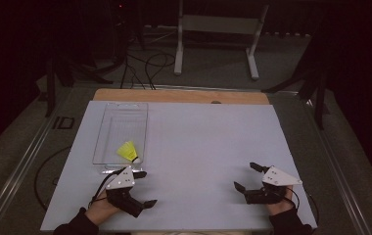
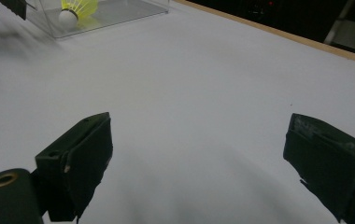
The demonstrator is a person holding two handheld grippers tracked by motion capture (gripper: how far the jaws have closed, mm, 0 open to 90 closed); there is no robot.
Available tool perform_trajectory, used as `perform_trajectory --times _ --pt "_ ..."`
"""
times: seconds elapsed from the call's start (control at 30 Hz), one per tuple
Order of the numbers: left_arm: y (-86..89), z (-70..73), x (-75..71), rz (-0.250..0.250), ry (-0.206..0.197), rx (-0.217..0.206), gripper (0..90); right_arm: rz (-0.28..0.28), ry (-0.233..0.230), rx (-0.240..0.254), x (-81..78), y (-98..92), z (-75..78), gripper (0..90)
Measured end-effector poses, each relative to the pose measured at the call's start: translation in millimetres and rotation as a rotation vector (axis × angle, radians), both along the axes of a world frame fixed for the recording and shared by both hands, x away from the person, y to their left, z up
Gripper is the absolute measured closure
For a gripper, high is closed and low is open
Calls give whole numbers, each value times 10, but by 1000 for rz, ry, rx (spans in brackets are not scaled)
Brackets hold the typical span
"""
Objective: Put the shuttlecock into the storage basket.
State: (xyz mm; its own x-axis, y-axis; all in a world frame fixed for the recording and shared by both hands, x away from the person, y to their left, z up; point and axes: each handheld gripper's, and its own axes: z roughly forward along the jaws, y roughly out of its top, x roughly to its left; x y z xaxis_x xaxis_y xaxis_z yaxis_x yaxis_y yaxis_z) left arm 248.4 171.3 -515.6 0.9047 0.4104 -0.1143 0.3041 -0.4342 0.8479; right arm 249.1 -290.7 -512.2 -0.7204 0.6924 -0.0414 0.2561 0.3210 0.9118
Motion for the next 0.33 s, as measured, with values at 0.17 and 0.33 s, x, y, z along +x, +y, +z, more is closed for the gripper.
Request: perform_trajectory --times 0.17,0.33 --pt "-32 -17 -2 -13 5 15 0 0 1 -3 -4 1 -3 81" --pt "-44 -18 -7 -18 2 26 0 -3 0 -6 -4 -1 -3 81"
